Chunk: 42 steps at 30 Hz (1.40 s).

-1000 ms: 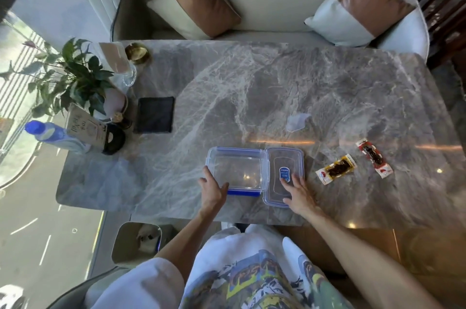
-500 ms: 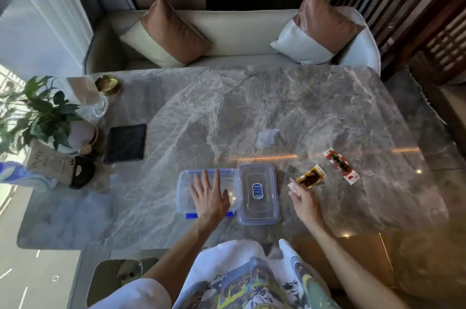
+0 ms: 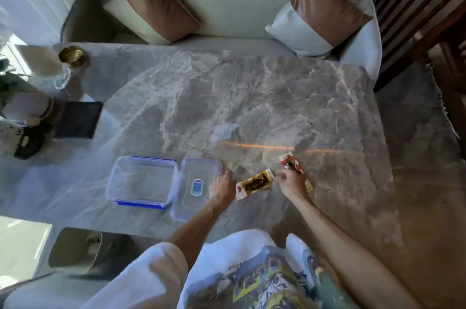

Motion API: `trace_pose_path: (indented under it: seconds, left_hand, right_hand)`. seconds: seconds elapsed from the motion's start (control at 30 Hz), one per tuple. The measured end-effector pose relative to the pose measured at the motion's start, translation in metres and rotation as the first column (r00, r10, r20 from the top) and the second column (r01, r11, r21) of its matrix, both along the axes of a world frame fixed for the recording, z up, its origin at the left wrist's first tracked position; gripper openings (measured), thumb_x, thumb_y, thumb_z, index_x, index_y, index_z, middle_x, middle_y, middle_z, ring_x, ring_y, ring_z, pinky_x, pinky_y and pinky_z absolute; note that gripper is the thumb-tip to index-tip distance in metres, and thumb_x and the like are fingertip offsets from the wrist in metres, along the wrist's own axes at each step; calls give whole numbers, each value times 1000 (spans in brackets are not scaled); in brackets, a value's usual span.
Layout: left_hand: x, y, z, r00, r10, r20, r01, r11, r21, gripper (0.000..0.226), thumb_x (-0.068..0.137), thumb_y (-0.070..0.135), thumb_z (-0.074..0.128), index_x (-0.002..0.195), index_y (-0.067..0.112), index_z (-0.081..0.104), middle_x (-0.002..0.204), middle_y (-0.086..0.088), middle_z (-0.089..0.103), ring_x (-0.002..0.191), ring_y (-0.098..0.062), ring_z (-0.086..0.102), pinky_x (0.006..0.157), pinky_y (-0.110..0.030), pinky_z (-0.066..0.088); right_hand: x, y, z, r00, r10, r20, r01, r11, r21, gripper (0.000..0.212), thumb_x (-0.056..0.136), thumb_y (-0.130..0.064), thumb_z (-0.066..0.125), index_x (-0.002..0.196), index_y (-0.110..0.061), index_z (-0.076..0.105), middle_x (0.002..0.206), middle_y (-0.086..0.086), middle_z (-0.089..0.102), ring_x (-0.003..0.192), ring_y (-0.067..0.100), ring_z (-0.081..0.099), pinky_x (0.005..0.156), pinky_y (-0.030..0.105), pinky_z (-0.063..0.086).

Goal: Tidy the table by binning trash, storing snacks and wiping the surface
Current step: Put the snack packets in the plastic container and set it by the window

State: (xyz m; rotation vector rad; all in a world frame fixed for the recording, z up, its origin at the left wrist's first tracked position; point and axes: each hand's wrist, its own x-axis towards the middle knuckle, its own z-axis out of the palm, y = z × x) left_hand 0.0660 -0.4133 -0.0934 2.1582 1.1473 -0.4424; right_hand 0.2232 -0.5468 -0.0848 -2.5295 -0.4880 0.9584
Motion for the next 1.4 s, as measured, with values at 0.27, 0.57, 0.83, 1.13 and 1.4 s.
trace_pose_path:
  seconds: [0.27,0.57,0.83,1.13,1.4]
  left_hand:
    - [25,-41,-20,886,453,-103,-464,874,-144,37,96,21,49,125,-2,45,126,-29,52,114,-45,56,93,-46,49]
    - [43,-51,-22,424,905,-25,-820,372,-435,43,88,12,67,124,1,46,127,-24,48,109,-33,58,85,-48,57]
    - [110,-45,-12,675,735,-62,-620,520,-588,16,91,2,60,78,10,56,68,-4,48,61,-12,46,56,-25,42]
    - [196,-67,-20,988,134,-82,-146,977,-155,52,93,23,58,140,12,40,138,-19,39,129,-38,37,109,-40,29]
    - [230,-55,-35,860,-511,-23,511,860,-4,66,92,22,60,149,30,29,154,-3,26,135,-32,30,103,-51,41]
  right_hand:
    - [17,5,-11,977,16,-213,-26,999,-45,18,90,-4,53,94,-6,71,108,19,71,104,30,64,69,27,38]
    - [35,-8,-24,947,-46,-318,86,990,114,13,86,-5,67,94,0,59,90,12,57,85,20,53,77,28,37]
    - [59,-60,-24,699,-370,-612,569,807,162,25,89,3,61,77,-15,48,70,7,60,44,4,57,40,15,41]
    - [59,-96,-54,204,-694,-691,902,407,-143,15,98,-5,50,112,-9,53,93,10,62,70,15,59,68,27,52]
    - [56,-97,-59,85,-736,-672,936,290,-200,29,100,-6,47,127,3,47,125,28,61,114,34,63,86,34,56]
